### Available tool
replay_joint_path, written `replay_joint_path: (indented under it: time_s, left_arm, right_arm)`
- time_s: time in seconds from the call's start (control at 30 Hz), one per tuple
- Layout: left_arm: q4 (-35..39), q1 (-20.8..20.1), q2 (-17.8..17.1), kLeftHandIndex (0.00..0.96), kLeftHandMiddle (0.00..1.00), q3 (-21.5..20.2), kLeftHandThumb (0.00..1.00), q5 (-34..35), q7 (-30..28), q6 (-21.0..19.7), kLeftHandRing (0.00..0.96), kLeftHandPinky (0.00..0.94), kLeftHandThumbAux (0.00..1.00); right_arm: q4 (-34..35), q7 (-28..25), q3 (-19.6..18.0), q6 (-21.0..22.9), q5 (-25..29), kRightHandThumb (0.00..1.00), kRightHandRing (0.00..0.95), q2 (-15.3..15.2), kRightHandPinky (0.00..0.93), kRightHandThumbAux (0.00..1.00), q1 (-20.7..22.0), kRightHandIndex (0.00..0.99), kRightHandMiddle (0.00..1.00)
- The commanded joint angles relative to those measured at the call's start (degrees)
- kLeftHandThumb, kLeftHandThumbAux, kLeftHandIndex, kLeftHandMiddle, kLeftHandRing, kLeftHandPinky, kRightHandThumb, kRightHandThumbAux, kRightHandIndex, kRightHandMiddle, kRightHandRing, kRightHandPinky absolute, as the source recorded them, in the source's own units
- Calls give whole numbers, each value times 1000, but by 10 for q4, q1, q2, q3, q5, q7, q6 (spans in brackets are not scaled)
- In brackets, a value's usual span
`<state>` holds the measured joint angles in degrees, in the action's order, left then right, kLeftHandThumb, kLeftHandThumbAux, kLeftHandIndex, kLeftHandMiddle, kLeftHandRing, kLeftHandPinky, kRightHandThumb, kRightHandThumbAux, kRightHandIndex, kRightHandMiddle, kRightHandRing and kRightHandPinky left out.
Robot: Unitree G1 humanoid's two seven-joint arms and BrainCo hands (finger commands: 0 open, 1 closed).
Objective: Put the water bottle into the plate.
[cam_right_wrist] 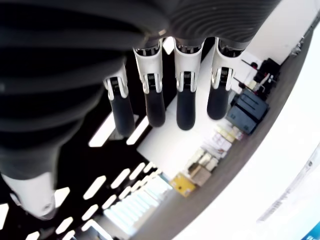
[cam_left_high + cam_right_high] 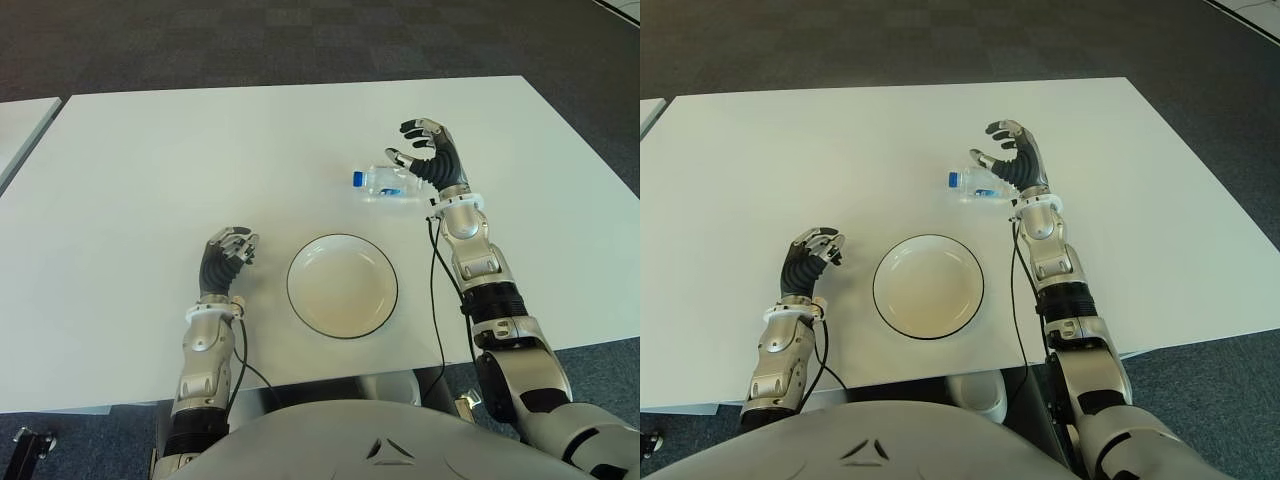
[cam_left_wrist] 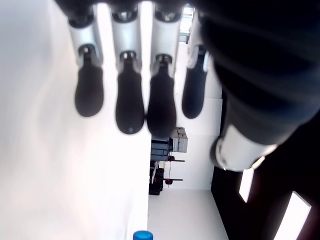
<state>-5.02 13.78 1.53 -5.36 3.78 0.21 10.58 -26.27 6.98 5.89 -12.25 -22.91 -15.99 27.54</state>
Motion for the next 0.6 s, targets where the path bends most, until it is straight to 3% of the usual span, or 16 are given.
replay_joint_path:
  time_s: [0.03, 0.1, 0.17, 0.6]
  left_arm:
    - [-4, 4, 3, 435, 669, 3, 706, -3, 4, -9, 653, 632, 714]
    - [-4, 4, 3, 435, 669, 2, 706, -2, 3, -10, 653, 633, 714]
    - [-3, 5, 3, 435, 670, 1, 707, -2, 2, -10, 653, 633, 714]
    - [0, 7, 3, 435, 669, -1, 706, -4, 4, -9, 649, 632, 713]
  right_arm:
    - [-109, -4, 42, 15, -48, 386, 89, -15, 113, 562, 67, 86, 79]
    - [-217, 3, 78, 19, -84, 382, 49, -17, 71, 519, 126, 48, 43]
    - [-281, 7, 103, 23, -109, 387, 25, -14, 36, 475, 161, 24, 22]
    - [-444, -12, 202, 58, -178, 506, 0, 4, 0, 304, 238, 0, 0]
